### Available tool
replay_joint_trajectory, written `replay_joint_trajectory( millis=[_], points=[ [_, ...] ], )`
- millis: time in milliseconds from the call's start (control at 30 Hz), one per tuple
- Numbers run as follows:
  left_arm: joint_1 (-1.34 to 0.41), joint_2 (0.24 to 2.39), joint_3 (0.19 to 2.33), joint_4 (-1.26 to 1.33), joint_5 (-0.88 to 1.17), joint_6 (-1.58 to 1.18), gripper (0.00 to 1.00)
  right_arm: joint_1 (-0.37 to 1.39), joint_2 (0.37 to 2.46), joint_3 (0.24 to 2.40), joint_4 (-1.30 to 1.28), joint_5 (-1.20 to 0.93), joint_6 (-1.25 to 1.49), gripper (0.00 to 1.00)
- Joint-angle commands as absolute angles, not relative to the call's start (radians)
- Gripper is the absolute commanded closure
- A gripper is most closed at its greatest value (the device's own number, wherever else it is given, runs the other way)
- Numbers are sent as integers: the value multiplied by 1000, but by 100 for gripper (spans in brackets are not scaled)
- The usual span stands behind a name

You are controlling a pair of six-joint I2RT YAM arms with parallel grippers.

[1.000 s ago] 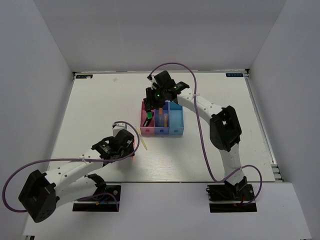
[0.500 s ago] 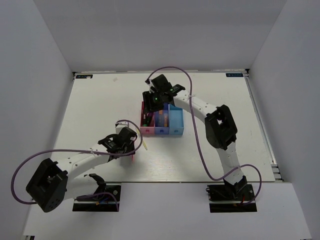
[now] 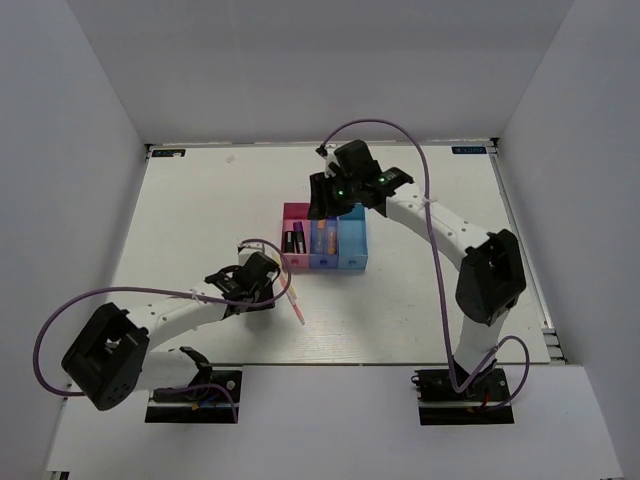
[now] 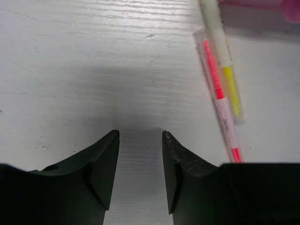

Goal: Sort the stationery into containers
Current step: Pick up the pen from the center of the board.

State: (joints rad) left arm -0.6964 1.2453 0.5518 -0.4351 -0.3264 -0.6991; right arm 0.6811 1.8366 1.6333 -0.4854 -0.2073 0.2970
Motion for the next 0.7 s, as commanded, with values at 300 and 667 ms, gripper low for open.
replay_joint_trajectory(
  millis=[300,667],
  points=[
    [-746,1141,606,-419,-339,-719,46,667,1688,1432,-597,-334,6,100],
    [-696,1334,738,-368,-324,-798,40,669,1405,1057,-465,-361,-176,76]
  ],
)
